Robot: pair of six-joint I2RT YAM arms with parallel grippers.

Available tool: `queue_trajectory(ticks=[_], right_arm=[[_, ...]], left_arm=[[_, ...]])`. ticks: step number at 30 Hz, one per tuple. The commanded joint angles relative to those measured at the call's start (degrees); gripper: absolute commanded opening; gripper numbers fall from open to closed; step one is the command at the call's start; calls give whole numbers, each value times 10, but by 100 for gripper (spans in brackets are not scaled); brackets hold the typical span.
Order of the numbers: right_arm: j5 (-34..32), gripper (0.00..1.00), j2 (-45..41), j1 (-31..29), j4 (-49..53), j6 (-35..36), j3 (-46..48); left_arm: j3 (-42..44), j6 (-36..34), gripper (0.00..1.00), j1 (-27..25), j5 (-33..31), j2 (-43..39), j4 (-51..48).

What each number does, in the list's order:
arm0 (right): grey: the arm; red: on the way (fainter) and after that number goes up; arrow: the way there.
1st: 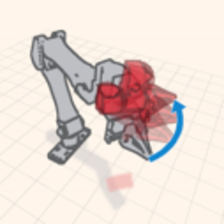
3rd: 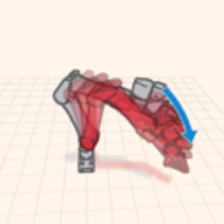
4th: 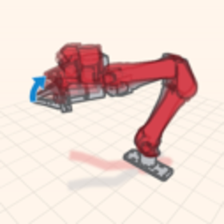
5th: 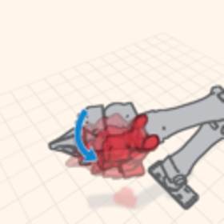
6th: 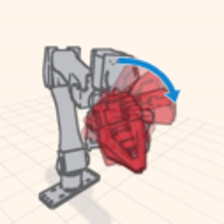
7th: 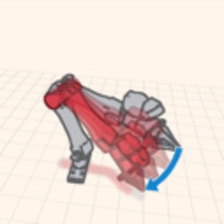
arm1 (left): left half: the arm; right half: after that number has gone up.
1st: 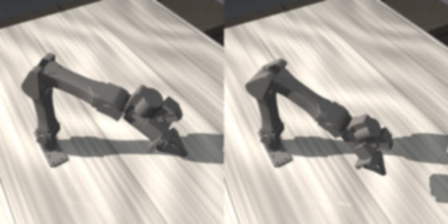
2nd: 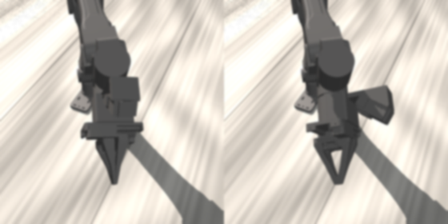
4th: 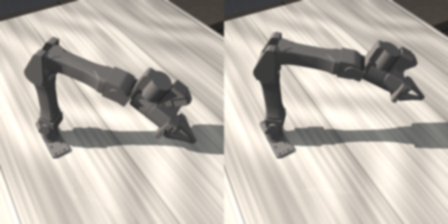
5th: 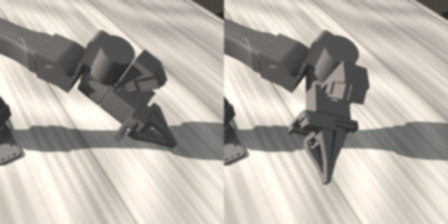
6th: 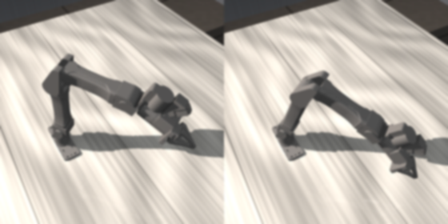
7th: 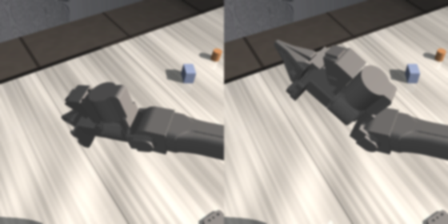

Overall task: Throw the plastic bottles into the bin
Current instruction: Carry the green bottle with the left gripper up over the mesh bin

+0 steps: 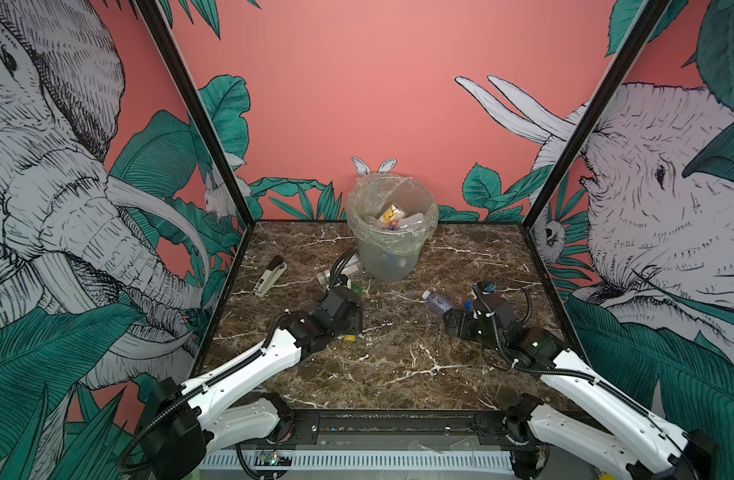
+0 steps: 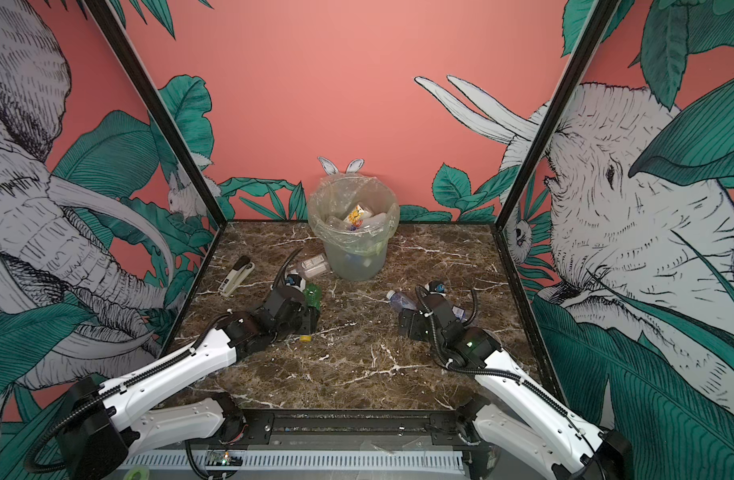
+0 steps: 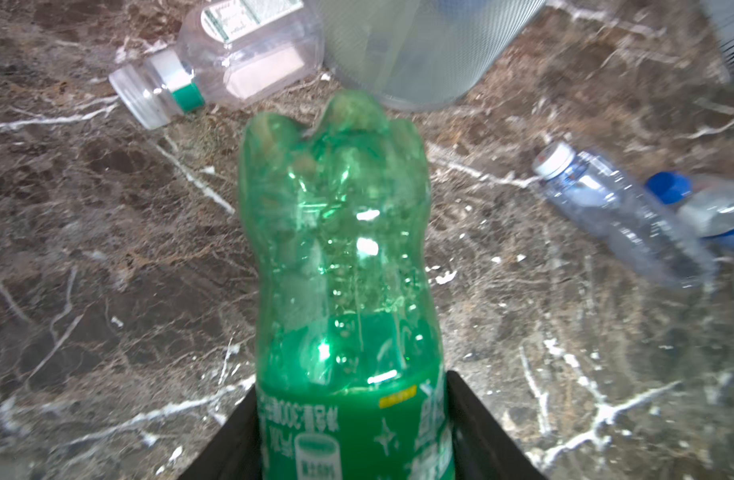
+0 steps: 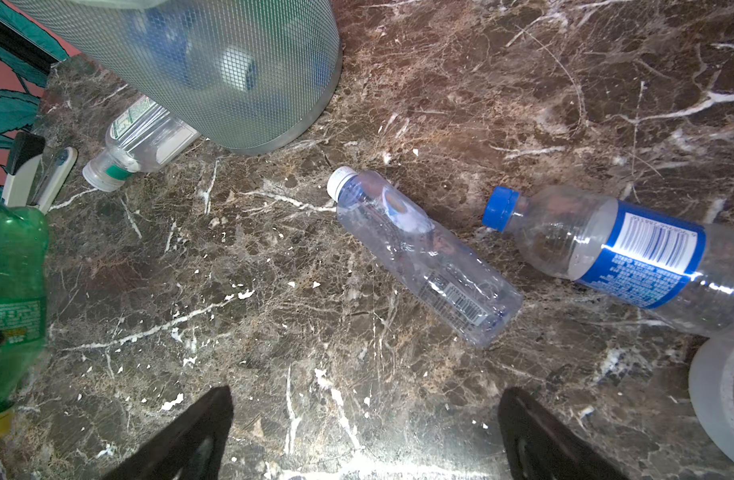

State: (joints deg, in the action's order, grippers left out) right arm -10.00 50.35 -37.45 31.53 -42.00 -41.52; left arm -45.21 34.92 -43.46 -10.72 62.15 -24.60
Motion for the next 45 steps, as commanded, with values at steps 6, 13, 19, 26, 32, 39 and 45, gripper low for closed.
queue_trajectory(ticks=[6, 13, 19, 26, 32, 39, 45], right_arm=[[4, 99, 19, 1, -16, -3, -4], [-18, 99, 26, 1, -14, -10, -13], [-18, 99, 50, 1, -17, -7, -26], [-17, 100, 78, 1, -27, 0, -44], [-36, 99, 78, 1, -22, 8, -48], [-42, 99, 73, 1, -22, 8, -41], [-45, 100, 73, 1, -15, 12, -44]], left_arm=[[46, -12, 27, 74, 121, -67, 77], [108, 100, 26, 125, 222, -127, 194], [119, 116, 26, 139, 256, -127, 205], [160, 209, 26, 174, 348, -127, 330], [121, 162, 26, 175, 350, -140, 300], [58, 117, 26, 176, 337, -129, 244], [-112, 76, 28, 179, 360, -20, 136]])
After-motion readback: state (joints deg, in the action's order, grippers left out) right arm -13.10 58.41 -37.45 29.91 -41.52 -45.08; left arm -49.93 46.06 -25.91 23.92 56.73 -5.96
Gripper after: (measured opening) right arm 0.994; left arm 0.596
